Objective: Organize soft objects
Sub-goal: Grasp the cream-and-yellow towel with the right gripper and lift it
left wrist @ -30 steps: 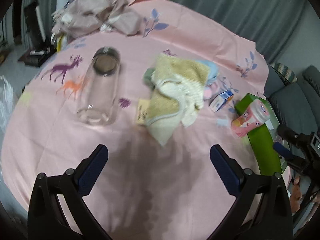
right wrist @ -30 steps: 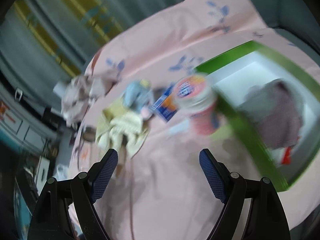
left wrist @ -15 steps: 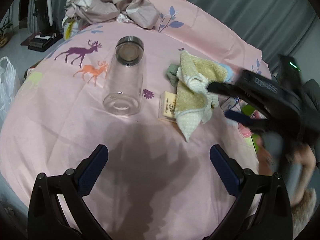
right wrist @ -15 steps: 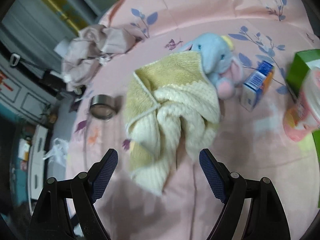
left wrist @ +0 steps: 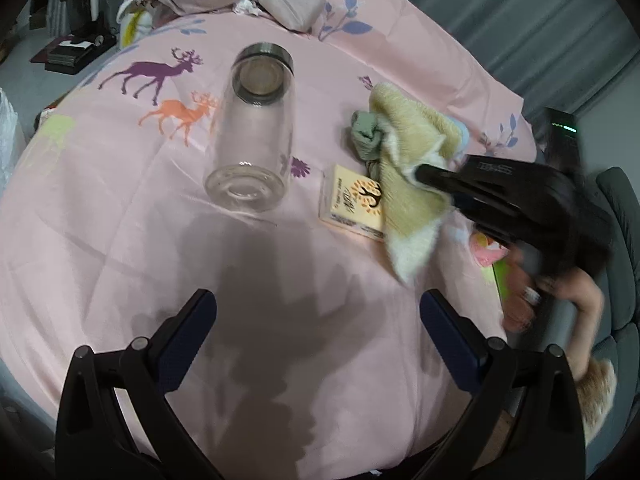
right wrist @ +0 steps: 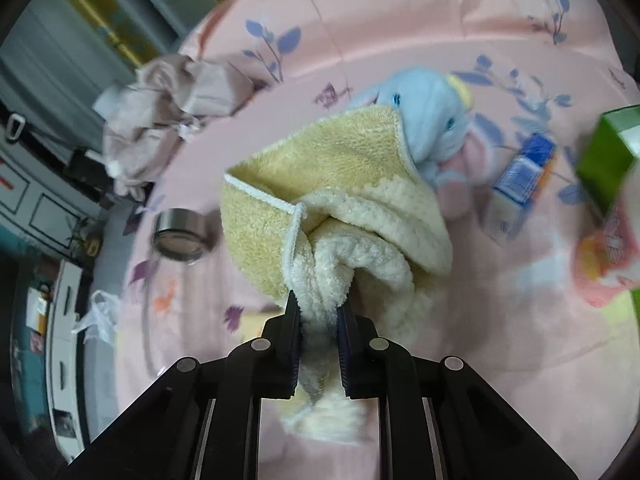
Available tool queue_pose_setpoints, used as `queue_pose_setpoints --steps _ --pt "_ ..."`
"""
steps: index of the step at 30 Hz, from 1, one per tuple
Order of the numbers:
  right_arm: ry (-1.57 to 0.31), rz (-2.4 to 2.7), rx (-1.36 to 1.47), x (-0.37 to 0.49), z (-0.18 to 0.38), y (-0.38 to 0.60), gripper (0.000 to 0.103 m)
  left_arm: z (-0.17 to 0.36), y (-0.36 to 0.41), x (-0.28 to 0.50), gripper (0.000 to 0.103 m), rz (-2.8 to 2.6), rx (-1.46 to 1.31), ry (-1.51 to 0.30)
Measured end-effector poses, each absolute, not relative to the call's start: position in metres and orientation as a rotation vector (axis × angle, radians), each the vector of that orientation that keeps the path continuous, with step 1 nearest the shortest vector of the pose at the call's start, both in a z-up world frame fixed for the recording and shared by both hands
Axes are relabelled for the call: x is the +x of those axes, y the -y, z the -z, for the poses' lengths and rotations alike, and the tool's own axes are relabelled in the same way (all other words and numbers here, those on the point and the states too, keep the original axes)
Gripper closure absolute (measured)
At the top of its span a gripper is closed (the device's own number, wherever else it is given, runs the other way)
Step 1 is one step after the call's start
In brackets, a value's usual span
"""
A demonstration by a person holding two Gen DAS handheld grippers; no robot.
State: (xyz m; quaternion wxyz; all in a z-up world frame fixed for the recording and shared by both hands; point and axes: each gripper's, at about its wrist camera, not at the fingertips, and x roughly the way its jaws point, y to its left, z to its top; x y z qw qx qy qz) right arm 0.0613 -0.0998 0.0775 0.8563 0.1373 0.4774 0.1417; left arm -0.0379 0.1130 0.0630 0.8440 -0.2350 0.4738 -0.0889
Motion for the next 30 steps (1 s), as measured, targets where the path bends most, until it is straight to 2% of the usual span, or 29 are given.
queue_pose_setpoints --steps 7,12,20,25,30 --pt "-0.908 -0.28 0.209 0.001 -0.128 0.132 0.086 -0.062 -0.103 -0.042 0.002 0.229 -0.462 -1.032" --pt "-0.914 -0.284 0.171 -0.042 -0.14 0.147 0.086 -0.065 -0.095 -0.046 0.002 0.266 -0.436 -1.034" --pt "-1.119 -0.325 0.108 -0.062 -0.106 0.153 0.086 -0.065 -0.094 -0.044 0.002 0.267 -0.427 -1.03" --pt "-1.25 -0.257 0.06 -0.024 -0.068 0.151 0.086 -0.062 -0.089 -0.045 0.002 0.231 -0.395 -1.038" --pt "-1.294 -0.213 0.065 0.021 -0.042 0.144 0.086 -0.058 -0.078 -0.045 0.002 0.251 -0.376 -1.058"
